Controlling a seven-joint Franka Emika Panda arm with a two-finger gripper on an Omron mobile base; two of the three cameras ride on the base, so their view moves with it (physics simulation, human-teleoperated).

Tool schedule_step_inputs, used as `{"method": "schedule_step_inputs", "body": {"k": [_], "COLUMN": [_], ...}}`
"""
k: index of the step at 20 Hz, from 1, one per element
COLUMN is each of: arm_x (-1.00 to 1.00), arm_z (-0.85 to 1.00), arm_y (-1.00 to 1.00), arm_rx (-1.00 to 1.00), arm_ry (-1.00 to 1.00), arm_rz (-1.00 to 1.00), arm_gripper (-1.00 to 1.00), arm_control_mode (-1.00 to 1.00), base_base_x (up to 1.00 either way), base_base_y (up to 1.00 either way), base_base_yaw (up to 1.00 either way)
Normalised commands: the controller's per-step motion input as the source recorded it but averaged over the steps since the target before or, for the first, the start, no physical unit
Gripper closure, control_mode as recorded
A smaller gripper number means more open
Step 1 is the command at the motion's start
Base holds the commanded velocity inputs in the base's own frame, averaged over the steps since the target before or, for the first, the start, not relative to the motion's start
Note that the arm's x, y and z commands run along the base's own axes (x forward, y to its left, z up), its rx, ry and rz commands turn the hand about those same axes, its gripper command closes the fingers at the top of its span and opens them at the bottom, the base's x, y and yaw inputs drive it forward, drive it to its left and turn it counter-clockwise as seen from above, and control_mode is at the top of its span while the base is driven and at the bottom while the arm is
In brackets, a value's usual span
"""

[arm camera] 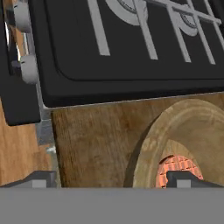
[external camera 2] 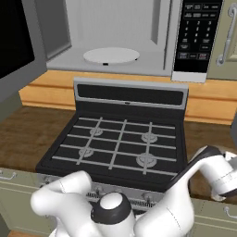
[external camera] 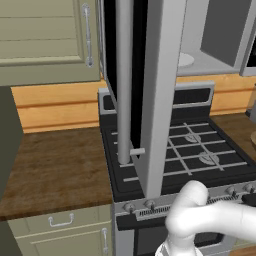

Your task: Open the microwave, place the bowl with waffle inside the microwave, then close the microwave door and turn it on.

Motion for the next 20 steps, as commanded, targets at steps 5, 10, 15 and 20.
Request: {"method": "schedule_step_inputs", "body": {"k": [5,10,15,20], "arm_x": [0.46,0.30,0.05,-0.20], "arm_z": [-0.05,-0.11,-0.21,-0.22], "arm_y": [-0.46,-0.25,-0.05,0.00], "arm_rx": [0.00,0.00,0.00,0.00], "arm_ry": [0.10,0.14,0.03,0.00], "arm_rz": [-0.19,-0.27,-0.06,0.01], "arm_gripper": [-1.00,-1.00,-1.00,-1.00], "arm_control_mode": [-1.00,-1.00,-1.00,-1.00], "base_base_x": [0.00,0.00,0.00,0.00], "base_base_y": [0.00,0.00,0.00,0.00], "base_base_yaw": [0.00,0.00,0.00,0.00]}}
